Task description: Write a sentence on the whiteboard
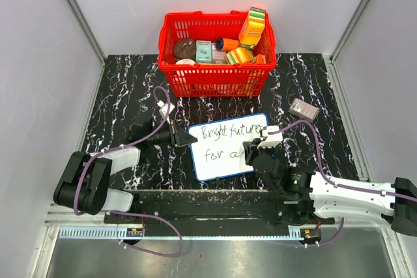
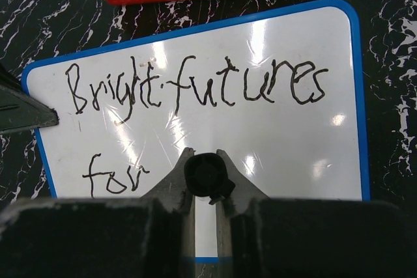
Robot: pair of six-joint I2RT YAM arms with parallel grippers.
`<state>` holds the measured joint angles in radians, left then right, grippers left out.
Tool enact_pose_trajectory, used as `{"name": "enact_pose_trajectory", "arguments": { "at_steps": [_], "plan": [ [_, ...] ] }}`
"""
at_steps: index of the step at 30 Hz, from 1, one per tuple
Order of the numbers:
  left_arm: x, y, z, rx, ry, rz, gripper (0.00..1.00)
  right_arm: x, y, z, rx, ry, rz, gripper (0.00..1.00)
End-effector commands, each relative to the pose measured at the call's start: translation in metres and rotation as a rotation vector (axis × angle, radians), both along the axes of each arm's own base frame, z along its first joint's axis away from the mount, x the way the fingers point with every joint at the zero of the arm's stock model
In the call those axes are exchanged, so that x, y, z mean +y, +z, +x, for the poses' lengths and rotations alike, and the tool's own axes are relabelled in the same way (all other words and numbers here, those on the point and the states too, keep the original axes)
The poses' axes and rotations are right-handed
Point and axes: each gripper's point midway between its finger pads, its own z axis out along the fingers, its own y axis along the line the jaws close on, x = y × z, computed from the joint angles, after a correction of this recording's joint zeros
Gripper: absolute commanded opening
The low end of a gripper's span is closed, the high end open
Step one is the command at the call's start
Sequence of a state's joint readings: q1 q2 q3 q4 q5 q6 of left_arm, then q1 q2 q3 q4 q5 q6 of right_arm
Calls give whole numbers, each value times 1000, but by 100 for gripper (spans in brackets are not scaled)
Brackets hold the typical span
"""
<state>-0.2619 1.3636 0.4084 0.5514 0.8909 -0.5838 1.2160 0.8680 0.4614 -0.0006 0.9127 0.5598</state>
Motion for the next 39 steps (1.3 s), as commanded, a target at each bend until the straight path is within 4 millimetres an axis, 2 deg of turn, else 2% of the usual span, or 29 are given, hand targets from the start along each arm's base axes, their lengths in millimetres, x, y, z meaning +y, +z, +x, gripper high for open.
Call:
{"name": "enact_pose_trajectory", "arguments": {
  "at_steps": [1,5,8,14,21,30,39],
  "plan": [
    [11,-22,18,-53,77,107,0,-13,1,2,-10,-41,-14,0],
    [11,-22,18,-51,78,108,0,-12,22,4,-51,-29,7,0],
    [11,-21,18,-55,78,107,0,-9,46,6,-99,-23,69,0],
    [11,-21,18,-53,77,106,0,-10,66,14,-138,-51,46,0],
    [11,-21,18,-53,77,106,0,-5,62,27,-121,-52,13,0],
    [11,-22,18,-52,77,107,0,0,58,32,-117,-39,21,0],
    [11,-22,17,-52,75,106,0,2,39,35,-87,-45,-3,0]
  ]
}}
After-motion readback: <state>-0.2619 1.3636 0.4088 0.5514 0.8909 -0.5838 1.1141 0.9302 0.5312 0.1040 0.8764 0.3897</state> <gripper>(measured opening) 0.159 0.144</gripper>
